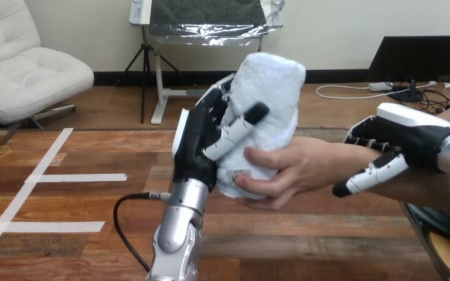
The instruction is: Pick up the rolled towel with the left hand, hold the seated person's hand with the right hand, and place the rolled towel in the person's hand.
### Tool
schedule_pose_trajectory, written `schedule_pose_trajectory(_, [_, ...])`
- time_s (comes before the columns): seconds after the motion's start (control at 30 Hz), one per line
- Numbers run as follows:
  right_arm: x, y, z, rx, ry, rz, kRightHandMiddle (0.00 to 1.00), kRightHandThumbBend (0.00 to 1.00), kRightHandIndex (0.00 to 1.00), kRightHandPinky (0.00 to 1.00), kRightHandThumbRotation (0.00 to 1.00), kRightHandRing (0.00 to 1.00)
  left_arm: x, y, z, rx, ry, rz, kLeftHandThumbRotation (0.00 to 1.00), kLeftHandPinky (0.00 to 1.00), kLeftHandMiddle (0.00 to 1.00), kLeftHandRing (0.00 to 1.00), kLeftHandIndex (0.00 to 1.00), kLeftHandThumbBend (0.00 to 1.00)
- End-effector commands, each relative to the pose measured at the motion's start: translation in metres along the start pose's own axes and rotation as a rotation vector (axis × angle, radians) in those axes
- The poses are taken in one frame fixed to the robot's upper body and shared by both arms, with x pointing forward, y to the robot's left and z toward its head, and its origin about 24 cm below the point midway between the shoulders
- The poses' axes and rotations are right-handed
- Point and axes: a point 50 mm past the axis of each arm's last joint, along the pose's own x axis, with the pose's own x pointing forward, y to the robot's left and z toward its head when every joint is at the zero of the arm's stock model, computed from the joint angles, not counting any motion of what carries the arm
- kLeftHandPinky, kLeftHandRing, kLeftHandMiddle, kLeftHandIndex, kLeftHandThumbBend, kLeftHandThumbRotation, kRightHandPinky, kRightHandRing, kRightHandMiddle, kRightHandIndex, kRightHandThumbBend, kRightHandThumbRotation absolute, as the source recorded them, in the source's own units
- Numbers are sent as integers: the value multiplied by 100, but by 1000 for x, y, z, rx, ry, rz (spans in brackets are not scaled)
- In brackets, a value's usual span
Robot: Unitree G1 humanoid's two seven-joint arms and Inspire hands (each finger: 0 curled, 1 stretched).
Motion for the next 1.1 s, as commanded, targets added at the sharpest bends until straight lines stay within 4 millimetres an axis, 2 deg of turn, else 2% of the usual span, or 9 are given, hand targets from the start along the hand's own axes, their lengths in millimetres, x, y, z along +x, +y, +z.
schedule_pose_trajectory(0.0, [-1, -3, 3, 33, -32, -6, 80, 100, 82, 63, 51, 74, 15, -3, 25, 35, -118, -54, 100, 100, 93, 99, 91, 91])
schedule_pose_trajectory(0.23, [-3, -3, 3, 62, -63, -13, 82, 100, 86, 63, 57, 76, 11, 6, 30, 60, -140, -42, 100, 100, 94, 100, 91, 90])
schedule_pose_trajectory(0.63, [-5, -1, -1, 138, -98, -11, 86, 100, 89, 66, 62, 79, -1, 16, 34, 83, -167, -2, 100, 100, 93, 100, 89, 92])
schedule_pose_trajectory(1.07, [-7, 2, -4, 151, -135, -62, 86, 100, 89, 67, 82, 82, -10, 20, 37, 106, -168, -2, 100, 100, 93, 100, 90, 93])
